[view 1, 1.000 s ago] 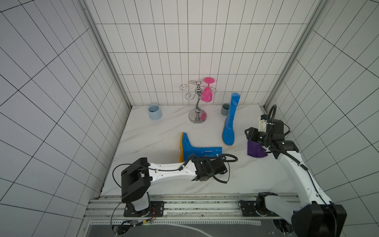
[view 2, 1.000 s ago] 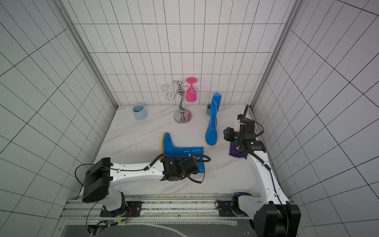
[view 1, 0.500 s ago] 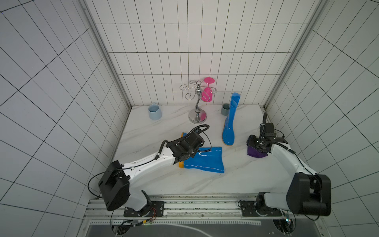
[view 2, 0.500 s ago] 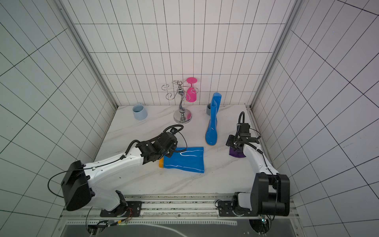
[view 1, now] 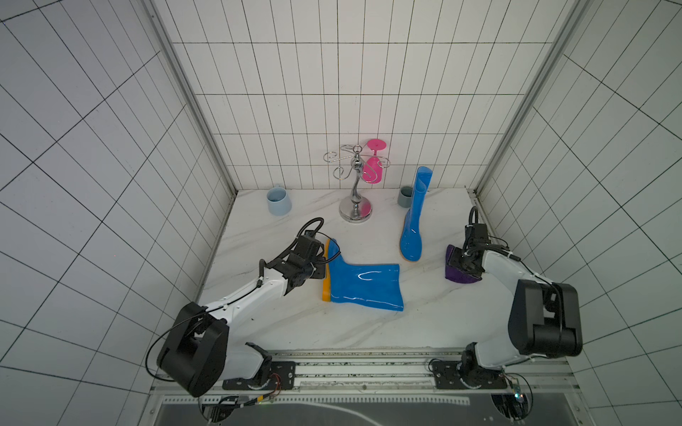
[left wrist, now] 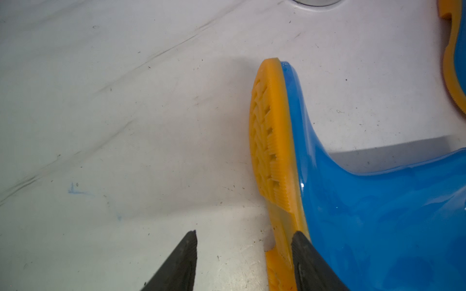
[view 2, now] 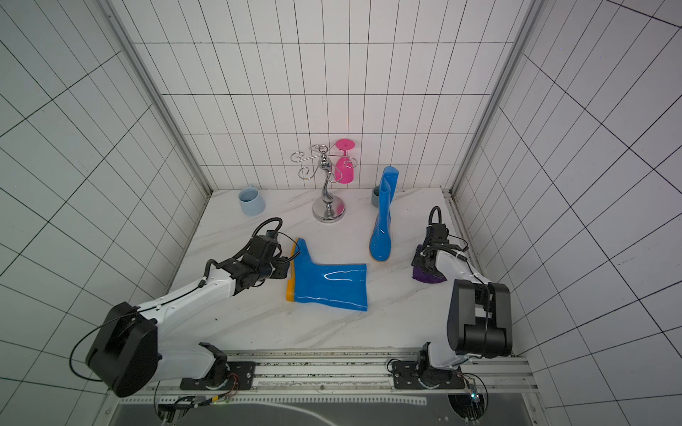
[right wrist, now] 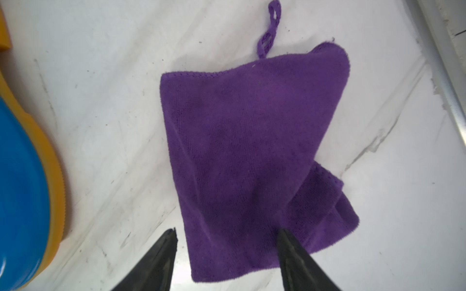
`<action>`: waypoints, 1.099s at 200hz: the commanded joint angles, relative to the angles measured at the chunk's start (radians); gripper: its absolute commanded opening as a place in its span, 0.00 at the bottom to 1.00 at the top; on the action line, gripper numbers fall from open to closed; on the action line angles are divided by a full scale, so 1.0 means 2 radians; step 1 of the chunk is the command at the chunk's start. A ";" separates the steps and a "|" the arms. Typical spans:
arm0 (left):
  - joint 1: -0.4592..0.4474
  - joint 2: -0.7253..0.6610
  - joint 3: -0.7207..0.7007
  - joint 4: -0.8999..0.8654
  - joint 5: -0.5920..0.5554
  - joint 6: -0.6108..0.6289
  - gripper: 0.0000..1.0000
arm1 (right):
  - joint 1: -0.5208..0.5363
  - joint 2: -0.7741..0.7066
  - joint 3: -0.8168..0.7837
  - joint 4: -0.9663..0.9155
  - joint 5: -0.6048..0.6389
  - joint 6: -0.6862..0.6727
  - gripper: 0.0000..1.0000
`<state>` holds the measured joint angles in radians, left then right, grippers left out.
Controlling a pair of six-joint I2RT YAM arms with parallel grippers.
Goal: Wipe the rubber boots with a cloth
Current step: Pick up the cleaning item at the center of the board.
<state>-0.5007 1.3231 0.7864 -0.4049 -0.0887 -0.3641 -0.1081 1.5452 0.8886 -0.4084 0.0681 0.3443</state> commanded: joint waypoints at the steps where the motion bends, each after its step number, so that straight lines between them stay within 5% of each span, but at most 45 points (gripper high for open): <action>1: 0.006 -0.023 -0.011 0.051 0.043 -0.015 0.59 | -0.007 0.025 -0.017 0.026 0.001 0.005 0.64; 51: 0.025 -0.039 -0.034 0.090 0.080 -0.021 0.59 | -0.018 0.074 -0.025 0.063 -0.014 -0.003 0.53; 94: 0.026 -0.045 -0.060 0.099 0.101 -0.019 0.59 | -0.024 0.089 -0.038 0.083 -0.042 -0.006 0.00; 169: 0.026 -0.127 -0.132 0.123 0.129 -0.024 0.58 | -0.016 -0.071 -0.054 0.043 -0.112 -0.007 0.00; 220: 0.026 -0.118 -0.149 0.147 0.164 -0.025 0.53 | 0.056 -0.182 -0.023 -0.035 -0.138 0.009 0.00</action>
<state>-0.4515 1.0904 0.5125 -0.1715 0.1925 -0.4049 -0.0814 1.2514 0.8085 -0.3614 -0.1577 0.3363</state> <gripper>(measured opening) 0.529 0.077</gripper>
